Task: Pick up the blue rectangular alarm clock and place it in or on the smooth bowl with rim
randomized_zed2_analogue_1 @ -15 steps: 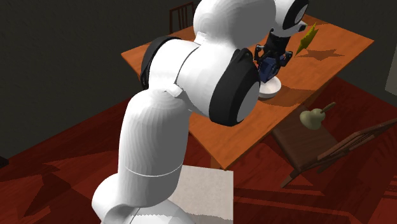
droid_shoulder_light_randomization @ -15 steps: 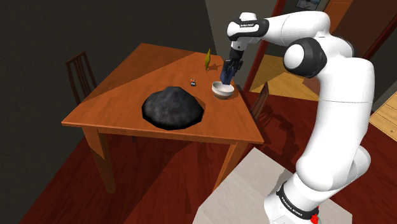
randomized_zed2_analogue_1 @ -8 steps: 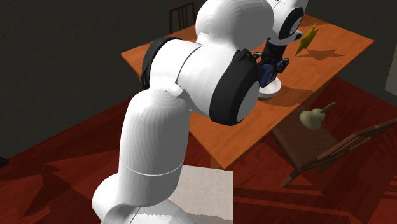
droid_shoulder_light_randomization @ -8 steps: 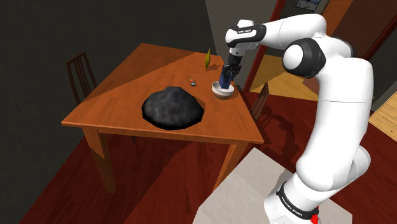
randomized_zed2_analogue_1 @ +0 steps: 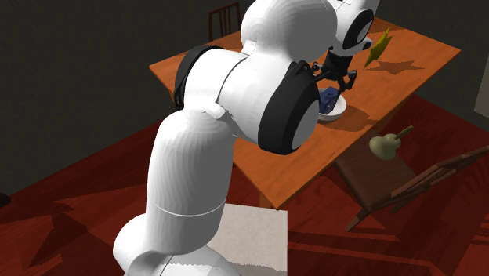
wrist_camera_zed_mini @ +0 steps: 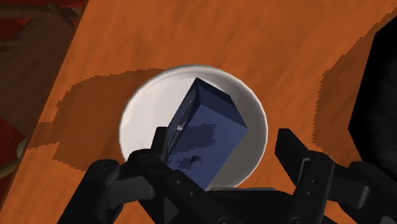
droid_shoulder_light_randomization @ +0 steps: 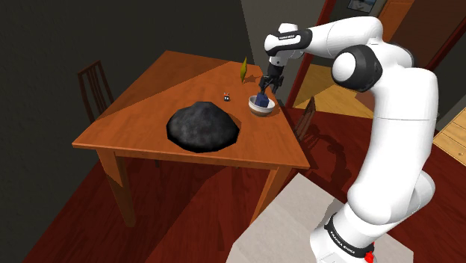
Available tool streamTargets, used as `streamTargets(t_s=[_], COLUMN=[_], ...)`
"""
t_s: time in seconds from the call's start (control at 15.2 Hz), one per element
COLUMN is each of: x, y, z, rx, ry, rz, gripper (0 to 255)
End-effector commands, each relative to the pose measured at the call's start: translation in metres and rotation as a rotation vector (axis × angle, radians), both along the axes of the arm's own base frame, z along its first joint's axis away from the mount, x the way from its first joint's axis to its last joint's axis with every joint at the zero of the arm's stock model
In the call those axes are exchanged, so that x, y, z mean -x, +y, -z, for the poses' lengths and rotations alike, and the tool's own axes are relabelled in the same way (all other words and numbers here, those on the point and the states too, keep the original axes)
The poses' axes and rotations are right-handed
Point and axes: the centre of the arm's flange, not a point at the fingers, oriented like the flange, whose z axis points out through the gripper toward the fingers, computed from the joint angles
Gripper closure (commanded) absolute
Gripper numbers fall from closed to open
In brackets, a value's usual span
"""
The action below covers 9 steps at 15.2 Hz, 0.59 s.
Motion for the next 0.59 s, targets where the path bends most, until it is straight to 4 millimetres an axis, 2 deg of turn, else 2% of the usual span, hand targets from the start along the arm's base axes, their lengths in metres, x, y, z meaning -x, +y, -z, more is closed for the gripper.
streamTargets(t_s=[0.0, 0.2, 0.46, 0.53], x=[0.000, 0.000, 0.000, 0.000], y=[0.000, 0.000, 0.000, 0.000], z=[0.000, 0.000, -0.050, -0.050], rx=[0.000, 0.000, 0.000, 0.000], ry=[0.000, 0.000, 0.000, 0.000], rz=[0.000, 0.000, 0.000, 0.000], gripper=[0, 0, 0, 0])
